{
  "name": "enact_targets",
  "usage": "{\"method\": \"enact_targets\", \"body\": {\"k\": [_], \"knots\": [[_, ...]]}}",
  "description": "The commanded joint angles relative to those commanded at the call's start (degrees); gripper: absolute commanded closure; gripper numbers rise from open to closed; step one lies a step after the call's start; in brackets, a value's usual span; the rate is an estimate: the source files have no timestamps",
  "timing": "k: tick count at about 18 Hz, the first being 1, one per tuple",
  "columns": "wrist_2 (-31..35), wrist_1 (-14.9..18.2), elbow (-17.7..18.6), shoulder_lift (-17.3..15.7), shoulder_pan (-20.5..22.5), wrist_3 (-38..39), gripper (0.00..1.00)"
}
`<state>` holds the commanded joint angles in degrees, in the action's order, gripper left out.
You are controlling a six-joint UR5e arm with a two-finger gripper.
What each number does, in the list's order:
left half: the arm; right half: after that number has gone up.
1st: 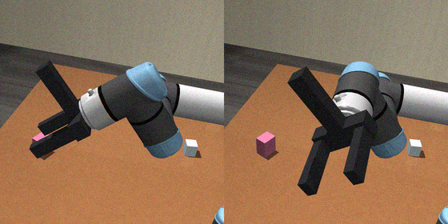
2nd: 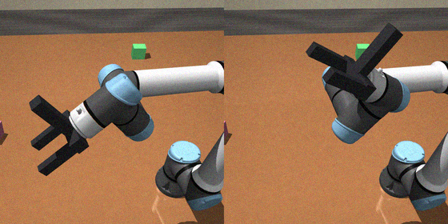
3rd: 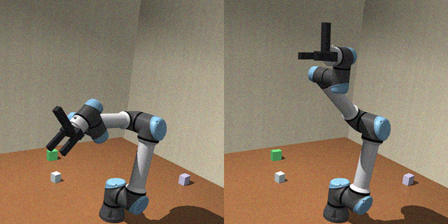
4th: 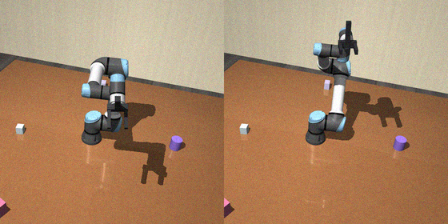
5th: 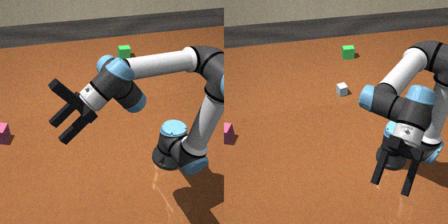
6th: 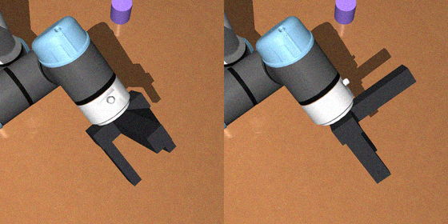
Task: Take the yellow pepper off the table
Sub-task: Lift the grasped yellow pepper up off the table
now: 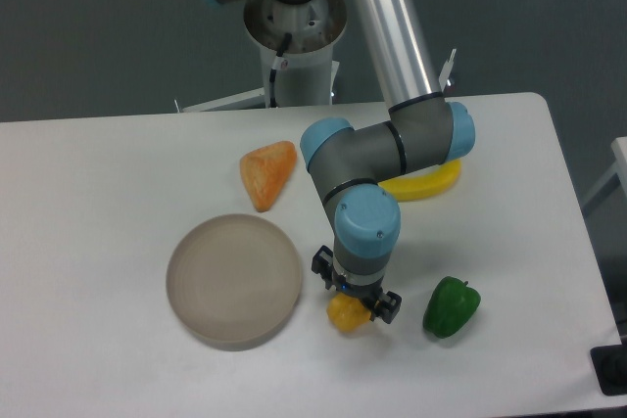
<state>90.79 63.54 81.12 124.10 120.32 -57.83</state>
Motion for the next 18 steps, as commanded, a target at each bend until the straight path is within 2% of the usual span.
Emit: {"method": "enact_targets", "body": {"k": [2,3,9,12,14,18], "knots": [[0.0,0.1,-0.2,-0.3,0.0,0.0,0.78],[0.0,0.2,-0.3,-0.5,0.0,-0.1,0.81],[-0.3,1.6,-0.1,-7.3,2.3,-0.1,0.81],[0.0,8.4,-0.6,-10.6,4.6,-0.2,0.82],[-0.1,11.2,-1.0,-11.5,5.9,-0.8,0.82],[-0.3,11.8,-1.0,-12.9,8.2,-8.6,0.82]]}}
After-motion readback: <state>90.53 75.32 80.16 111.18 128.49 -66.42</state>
